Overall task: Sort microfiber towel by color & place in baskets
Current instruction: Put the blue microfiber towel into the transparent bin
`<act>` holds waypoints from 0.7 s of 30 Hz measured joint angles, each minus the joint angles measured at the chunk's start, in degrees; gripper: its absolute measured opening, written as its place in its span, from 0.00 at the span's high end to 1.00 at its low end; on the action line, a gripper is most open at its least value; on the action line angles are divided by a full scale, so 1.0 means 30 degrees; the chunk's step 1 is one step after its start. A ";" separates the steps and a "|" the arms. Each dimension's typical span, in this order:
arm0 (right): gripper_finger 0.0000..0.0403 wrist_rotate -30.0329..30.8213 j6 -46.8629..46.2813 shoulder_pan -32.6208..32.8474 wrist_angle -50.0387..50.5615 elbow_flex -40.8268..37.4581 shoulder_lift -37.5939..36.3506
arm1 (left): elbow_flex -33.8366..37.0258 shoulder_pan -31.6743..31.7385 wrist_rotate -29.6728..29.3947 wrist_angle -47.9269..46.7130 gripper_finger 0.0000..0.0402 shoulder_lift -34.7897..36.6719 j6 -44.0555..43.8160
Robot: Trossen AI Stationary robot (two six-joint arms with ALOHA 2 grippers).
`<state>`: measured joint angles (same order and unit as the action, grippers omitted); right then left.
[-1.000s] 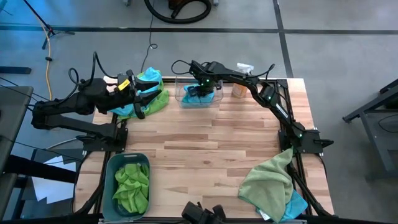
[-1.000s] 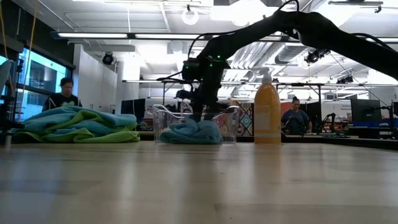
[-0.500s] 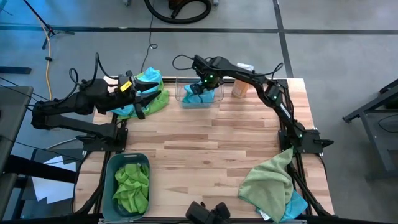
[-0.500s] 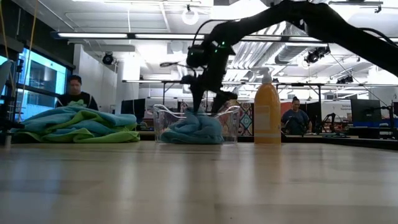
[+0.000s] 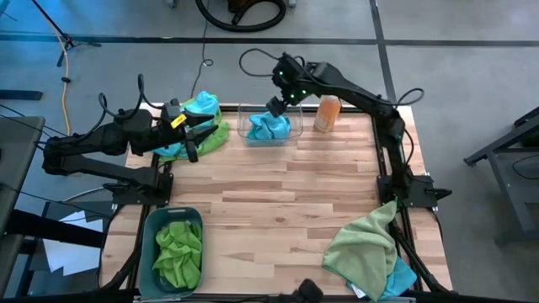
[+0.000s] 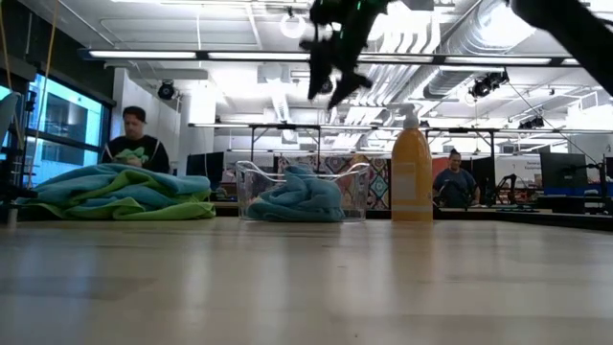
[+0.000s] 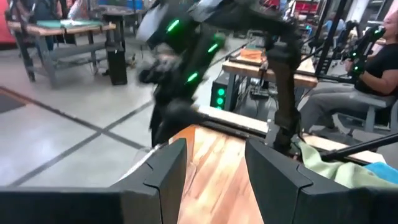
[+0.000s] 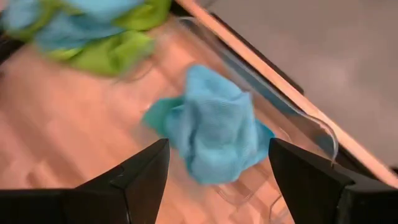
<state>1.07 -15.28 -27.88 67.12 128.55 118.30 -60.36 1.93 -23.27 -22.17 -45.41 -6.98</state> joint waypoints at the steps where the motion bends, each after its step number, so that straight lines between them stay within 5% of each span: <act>1: 0.32 0.0244 0.0601 0.0350 0.0162 0.0000 -0.0301 | 0.0000 0.0000 0.0000 -0.0152 0.62 -0.0015 -0.0215; 11: 0.33 0.1723 0.3166 0.3478 0.2999 -0.1851 -0.2236 | 0.0007 0.0000 -0.0023 -0.0330 0.62 -0.0545 -0.0490; 21: 0.36 0.0131 -0.0451 0.5385 -0.4658 -1.7470 -1.1166 | 0.0015 0.0007 -0.0028 -0.0309 0.62 -0.0699 -0.0500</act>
<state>1.46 -16.63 -11.73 53.15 76.14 84.80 -60.31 1.96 -23.35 -23.09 -47.51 -8.48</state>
